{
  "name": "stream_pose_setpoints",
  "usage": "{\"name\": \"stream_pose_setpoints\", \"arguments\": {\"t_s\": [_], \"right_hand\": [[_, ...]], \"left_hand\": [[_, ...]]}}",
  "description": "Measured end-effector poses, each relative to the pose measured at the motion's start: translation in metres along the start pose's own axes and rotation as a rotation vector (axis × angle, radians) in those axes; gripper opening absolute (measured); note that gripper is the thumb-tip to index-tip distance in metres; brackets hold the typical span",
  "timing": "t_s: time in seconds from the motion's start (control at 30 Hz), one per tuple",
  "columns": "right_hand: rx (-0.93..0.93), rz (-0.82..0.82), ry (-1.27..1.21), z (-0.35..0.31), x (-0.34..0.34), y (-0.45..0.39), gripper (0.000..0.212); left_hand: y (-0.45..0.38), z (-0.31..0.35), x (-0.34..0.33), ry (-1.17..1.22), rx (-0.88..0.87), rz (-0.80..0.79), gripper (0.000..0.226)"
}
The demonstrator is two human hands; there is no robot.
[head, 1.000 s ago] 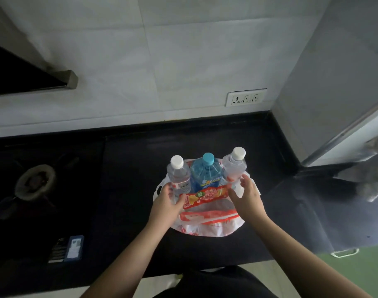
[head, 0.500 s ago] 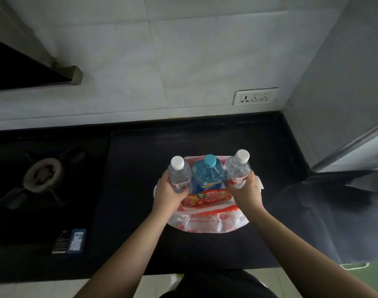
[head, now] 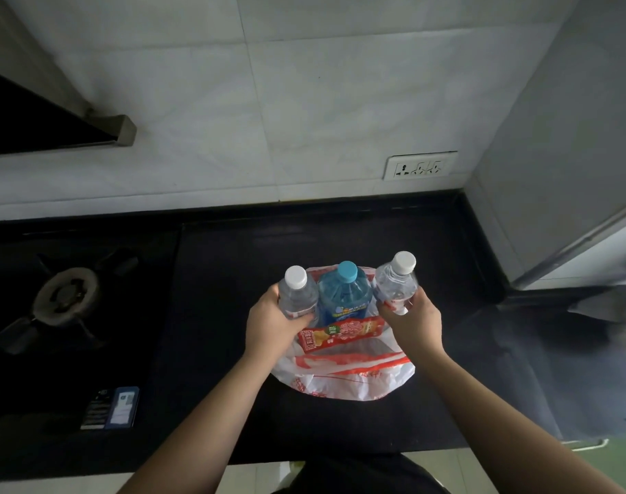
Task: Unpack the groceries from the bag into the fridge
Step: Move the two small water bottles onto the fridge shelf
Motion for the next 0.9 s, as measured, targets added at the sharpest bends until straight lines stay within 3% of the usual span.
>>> {"name": "stream_pose_setpoints", "arguments": {"t_s": [0.33, 0.5, 0.7, 0.8, 0.9], "right_hand": [[0.116, 0.098, -0.024, -0.017, 0.034, 0.009, 0.055], [0.262, 0.144, -0.123, -0.043, 0.068, 0.017, 0.043], [0.232, 0.131, -0.750, -0.061, 0.087, 0.025, 0.046], [-0.011, 0.099, -1.139, -0.071, 0.081, 0.032, 0.042], [-0.212, 0.052, -1.316, -0.075, 0.077, 0.044, 0.056]], "left_hand": [[0.007, 0.018, 0.038, 0.137, -0.092, 0.023, 0.057], [0.013, 0.034, 0.076, 0.299, -0.145, -0.043, 0.054], [0.019, 0.052, 0.101, 0.702, -0.130, -0.341, 0.070], [0.025, 0.059, 0.092, 0.874, -0.113, -0.602, 0.083], [0.041, 0.065, 0.081, 1.059, 0.068, -0.821, 0.104]]}}
Point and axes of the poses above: each hand's wrist, its own y-axis away from the middle knuckle, its own x-axis out of the back of the hand, z = x × y, the point moved 2 cm from there along -y, towards the middle knuckle, and after that the axes turned 12 degrees about x, right-handed, at the moved point
